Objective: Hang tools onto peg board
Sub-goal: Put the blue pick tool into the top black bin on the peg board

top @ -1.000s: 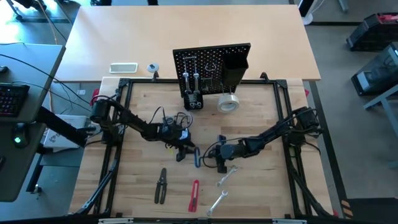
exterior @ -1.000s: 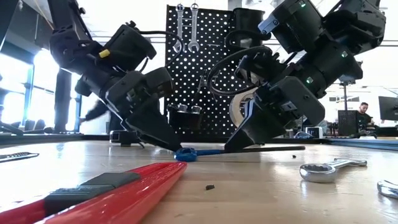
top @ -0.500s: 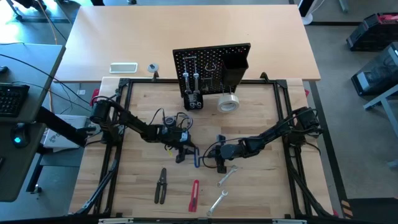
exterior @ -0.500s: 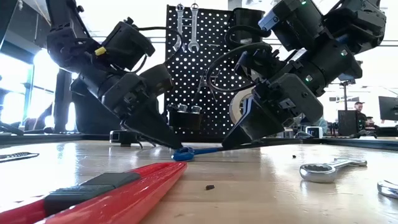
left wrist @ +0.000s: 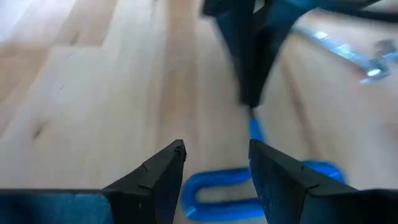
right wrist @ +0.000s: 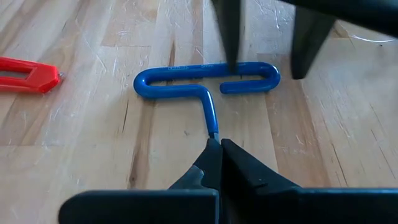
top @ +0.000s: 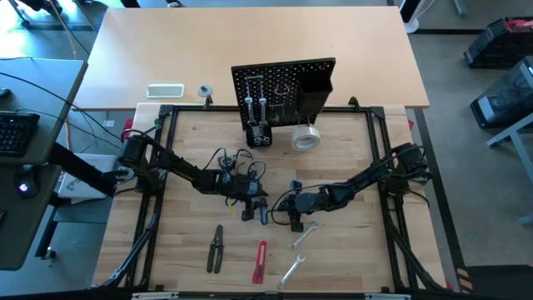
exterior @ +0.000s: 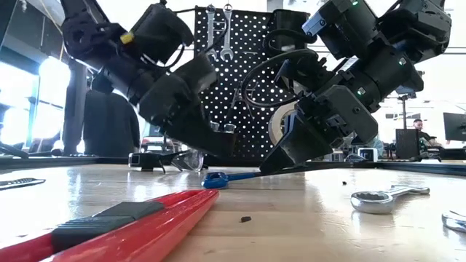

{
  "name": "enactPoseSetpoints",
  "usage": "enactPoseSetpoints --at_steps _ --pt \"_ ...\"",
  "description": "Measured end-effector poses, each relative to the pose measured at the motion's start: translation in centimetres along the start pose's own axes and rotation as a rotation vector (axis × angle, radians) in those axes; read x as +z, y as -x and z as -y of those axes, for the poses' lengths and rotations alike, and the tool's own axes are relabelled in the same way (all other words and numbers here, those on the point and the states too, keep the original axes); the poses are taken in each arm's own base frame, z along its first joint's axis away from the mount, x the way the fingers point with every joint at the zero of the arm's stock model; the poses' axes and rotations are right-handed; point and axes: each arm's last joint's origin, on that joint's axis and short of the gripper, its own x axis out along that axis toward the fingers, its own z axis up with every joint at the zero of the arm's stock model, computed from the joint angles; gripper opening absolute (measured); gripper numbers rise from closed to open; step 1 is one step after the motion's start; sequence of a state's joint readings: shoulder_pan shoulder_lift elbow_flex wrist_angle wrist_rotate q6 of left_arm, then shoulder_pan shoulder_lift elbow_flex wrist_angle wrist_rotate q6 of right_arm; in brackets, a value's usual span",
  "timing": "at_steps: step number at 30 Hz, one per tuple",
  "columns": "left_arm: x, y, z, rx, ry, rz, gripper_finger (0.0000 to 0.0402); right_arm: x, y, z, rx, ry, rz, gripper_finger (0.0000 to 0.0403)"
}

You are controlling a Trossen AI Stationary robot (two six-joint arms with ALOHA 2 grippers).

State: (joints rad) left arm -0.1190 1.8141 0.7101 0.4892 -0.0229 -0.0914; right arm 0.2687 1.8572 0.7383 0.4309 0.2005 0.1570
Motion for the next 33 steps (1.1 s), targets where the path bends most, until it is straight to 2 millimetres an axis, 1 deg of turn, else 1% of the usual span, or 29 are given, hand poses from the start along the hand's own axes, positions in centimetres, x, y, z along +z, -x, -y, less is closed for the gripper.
enactPoseSetpoints --at_steps 5,9,15,21,26,30,33 --pt "0.9 -0.1 1.8 -0.048 -0.047 0.027 0.0173 0.0 0.0 0.0 0.000 0.000 0.000 0.0000" --pt "1.1 -0.1 2.7 -0.040 -0.068 0.034 0.0173 0.0 0.0 0.0 0.001 0.000 0.000 0.0000" --pt "0.9 -0.3 2.8 -0.005 -0.065 0.015 0.0173 0.0 0.0 0.0 0.001 -0.002 0.001 0.0000" --pt "0.0 -1.2 2.7 0.021 -0.016 -0.014 0.0173 0.1 0.0 0.0 0.001 -0.002 0.007 0.0000" --pt "1.2 -1.9 2.9 0.032 -0.017 0.000 0.0173 0.1 0.0 0.0 0.000 -0.002 0.008 0.0000" --pt "2.5 -2.1 3.0 0.073 -0.059 -0.059 0.0173 0.1 0.0 0.0 0.000 -0.003 0.008 0.0000" --pt "3.0 -2.2 3.0 0.079 -0.078 -0.095 0.0173 0.1 0.0 0.0 0.000 -0.002 0.010 0.0000"
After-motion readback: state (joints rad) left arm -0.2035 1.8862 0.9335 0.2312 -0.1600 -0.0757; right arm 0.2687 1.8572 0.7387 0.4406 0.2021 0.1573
